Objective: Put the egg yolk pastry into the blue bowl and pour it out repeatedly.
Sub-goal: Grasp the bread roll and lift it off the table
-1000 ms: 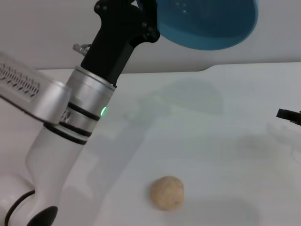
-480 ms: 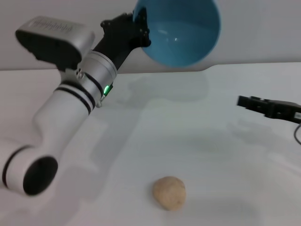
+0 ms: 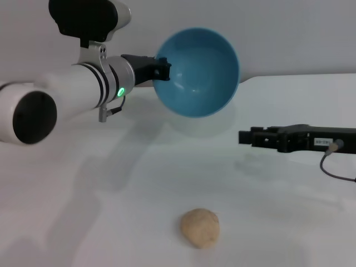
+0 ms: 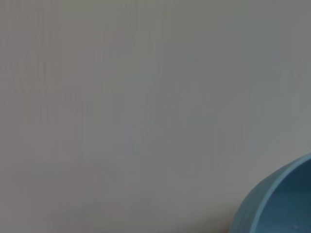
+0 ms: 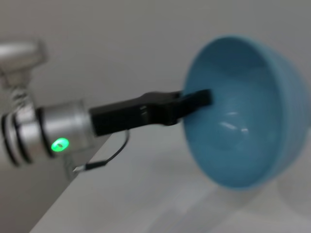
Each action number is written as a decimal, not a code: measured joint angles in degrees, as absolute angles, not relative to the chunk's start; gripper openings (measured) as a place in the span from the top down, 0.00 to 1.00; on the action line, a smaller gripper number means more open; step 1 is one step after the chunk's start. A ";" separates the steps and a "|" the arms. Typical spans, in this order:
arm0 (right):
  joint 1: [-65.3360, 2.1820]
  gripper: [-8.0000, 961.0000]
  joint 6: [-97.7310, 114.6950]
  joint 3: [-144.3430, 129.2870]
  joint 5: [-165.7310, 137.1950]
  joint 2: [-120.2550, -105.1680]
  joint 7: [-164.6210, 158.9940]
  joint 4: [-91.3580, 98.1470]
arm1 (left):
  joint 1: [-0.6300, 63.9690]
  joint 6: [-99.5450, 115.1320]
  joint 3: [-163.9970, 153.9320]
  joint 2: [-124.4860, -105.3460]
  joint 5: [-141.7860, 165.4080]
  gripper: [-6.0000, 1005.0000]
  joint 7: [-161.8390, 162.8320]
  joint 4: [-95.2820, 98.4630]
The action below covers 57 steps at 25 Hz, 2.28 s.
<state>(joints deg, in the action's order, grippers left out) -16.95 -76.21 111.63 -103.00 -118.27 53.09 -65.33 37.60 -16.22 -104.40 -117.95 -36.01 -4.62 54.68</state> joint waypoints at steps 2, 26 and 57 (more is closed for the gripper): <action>-18.27 0.58 -78.41 110.98 -105.61 -118.26 52.69 -66.17 | 37.52 -18.99 -103.47 -117.95 -34.27 0.98 -4.63 55.82; -34.32 0.62 -83.24 105.06 -122.71 -118.16 35.12 -52.80 | 39.03 -53.14 -96.90 -117.99 -25.89 0.98 -4.66 65.53; -38.79 0.67 -63.27 82.30 -116.09 -119.00 32.80 -41.15 | 39.37 -54.05 -97.48 -118.30 -26.37 0.98 -4.21 65.57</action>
<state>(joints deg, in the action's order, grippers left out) -38.79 -63.27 82.30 -116.09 -119.00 32.80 -41.15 39.37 -54.05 -97.48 -118.30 -26.37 -4.22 65.57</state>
